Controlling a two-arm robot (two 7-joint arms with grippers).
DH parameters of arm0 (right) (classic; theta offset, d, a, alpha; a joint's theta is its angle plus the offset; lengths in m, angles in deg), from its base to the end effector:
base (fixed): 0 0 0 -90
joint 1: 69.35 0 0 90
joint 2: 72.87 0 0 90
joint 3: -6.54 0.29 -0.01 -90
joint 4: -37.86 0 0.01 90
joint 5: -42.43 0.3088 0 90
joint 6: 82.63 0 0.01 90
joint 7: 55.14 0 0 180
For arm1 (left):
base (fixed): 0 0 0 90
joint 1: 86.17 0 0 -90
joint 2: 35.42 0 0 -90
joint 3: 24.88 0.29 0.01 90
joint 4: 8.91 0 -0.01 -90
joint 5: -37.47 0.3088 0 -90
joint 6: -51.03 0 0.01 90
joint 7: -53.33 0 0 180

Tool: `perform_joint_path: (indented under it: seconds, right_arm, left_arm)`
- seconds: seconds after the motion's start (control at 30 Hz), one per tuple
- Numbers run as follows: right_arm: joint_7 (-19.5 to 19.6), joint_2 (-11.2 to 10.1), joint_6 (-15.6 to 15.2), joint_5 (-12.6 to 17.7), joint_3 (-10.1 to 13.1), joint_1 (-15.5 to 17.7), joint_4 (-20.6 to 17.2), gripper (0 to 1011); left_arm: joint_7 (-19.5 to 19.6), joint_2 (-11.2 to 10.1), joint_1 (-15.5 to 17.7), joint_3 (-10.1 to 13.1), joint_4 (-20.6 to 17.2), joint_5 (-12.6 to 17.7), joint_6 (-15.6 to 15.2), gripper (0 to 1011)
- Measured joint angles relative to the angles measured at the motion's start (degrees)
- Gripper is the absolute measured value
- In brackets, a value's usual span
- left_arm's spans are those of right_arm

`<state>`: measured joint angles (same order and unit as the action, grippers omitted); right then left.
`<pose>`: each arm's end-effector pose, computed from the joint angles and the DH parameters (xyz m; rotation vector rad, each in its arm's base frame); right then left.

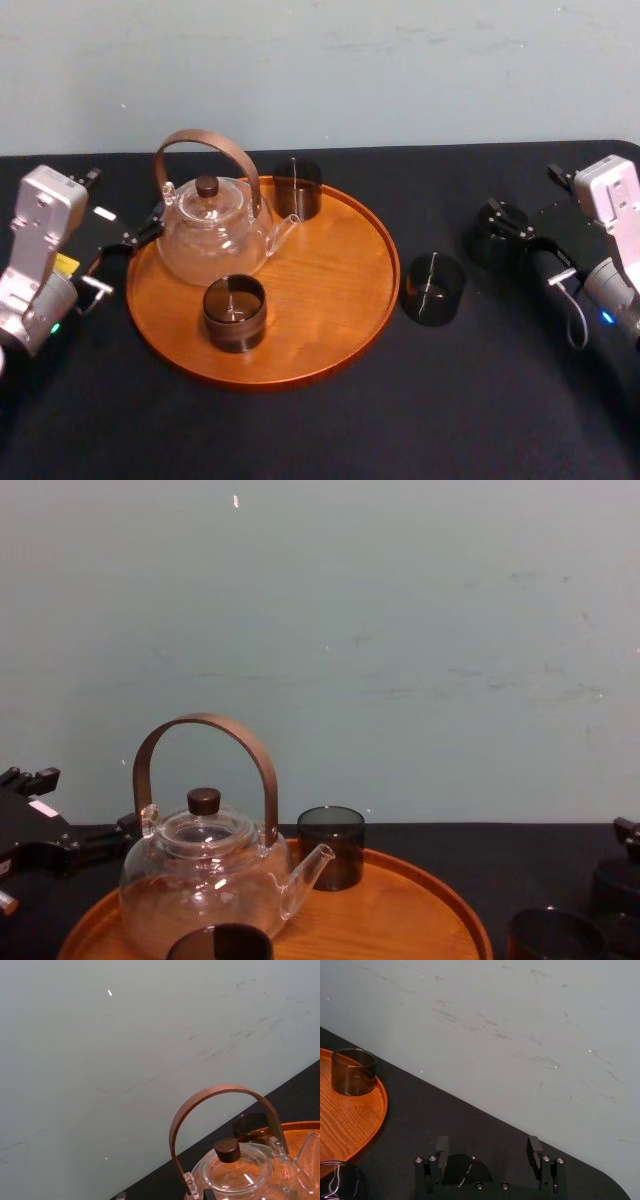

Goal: Pick up the glass from the table and place it on the tray.

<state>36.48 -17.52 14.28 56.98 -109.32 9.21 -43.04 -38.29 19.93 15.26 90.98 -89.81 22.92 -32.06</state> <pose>0.3581 -0.0827 -0.3022 -0.3043 -0.2852 -1.2480 0.3581 0.0827 -0.3023 0.3045 -0.2851 1.2480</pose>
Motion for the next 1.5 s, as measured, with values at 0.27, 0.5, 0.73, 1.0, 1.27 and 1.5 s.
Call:
perform_joint_path:
  seconds: [0.27, 0.5, 0.73, 1.0, 1.27, 1.5]
  right_arm:
    - [0.0, 0.0, 0.0, 0.0, 0.0, 0.0, 0.0, 1002]
    - [0.0, 0.0, 0.0, 0.0, 0.0, 0.0, 0.0, 1002]
    - [-1.78, 0.01, -0.62, 0.65, 0.9, 0.61, -0.76, 1002]
    - [-3.92, -1.74, -2.79, 1.44, 2.63, 3.64, -5.68, 1002]
    - [-5.19, -4.07, -5.01, 2.19, 4.46, 8.14, -12.36, 1002]
    - [-6.35, -6.3, -6.74, 3.36, 6.5, 13.64, -18.42, 1002]
  left_arm:
    - [0.0, 0.0, 0.0, 0.0, 0.0, 0.0, 0.0, 1001]
    - [0.0, 0.0, 0.0, 0.0, 0.0, 0.0, 0.0, 1001]
    - [0.0, 0.0, 0.0, 0.0, 0.0, 0.0, 0.0, 1002]
    - [0.0, 0.0, 0.0, 0.0, 0.0, 0.0, 0.0, 1001]
    - [0.0, 0.0, 0.0, 0.0, 0.0, 0.0, 0.0, 1001]
    - [0.0, 0.0, 0.0, 0.0, 0.0, 0.0, 0.0, 1001]
